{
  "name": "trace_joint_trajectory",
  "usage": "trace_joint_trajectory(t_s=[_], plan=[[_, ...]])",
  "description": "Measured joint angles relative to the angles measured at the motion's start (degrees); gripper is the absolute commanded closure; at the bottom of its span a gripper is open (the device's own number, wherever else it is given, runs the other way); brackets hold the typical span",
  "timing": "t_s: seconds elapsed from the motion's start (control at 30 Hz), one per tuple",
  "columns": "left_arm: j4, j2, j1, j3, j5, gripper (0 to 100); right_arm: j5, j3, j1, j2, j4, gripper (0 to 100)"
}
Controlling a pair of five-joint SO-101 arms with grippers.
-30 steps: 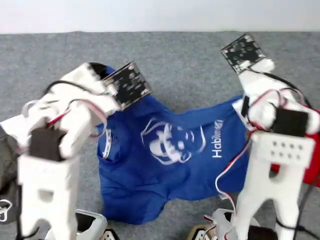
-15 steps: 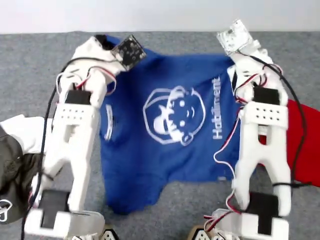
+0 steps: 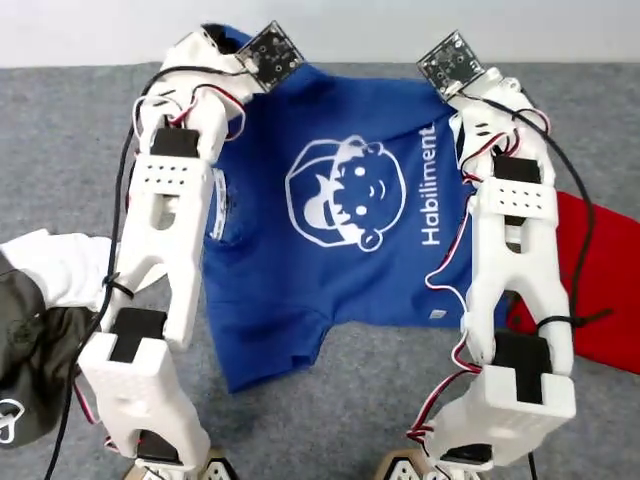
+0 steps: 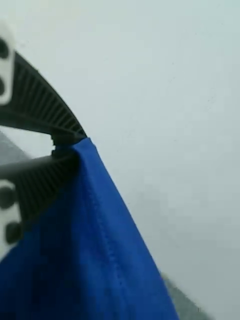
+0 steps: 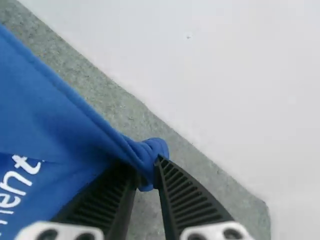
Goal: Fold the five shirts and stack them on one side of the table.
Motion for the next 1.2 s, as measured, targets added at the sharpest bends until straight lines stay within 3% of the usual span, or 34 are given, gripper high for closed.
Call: trace_joint_trajectory(t_s=[0.33,0.63,0.77,0.97,1.2], plan=[[38.3,-7.1,3.6,-0.4,0.0,99,2.1,0.0,0.1,-1.8,24.4,98.9],[62.4,-10.0,4.1,-0.9,0.0,99,2.1,0.0,0.1,-7.0,44.0,98.9],[68.5,-10.1,4.1,-1.0,0.0,99,2.1,0.0,0.0,-7.6,49.9,98.9],[69.2,-14.9,4.4,2.0,0.0,99,2.1,0.0,2.5,-7.6,59.3,98.9],[69.4,-30.9,9.3,23.1,-1.8,99,2.3,0.0,4.8,-7.6,68.5,98.9]])
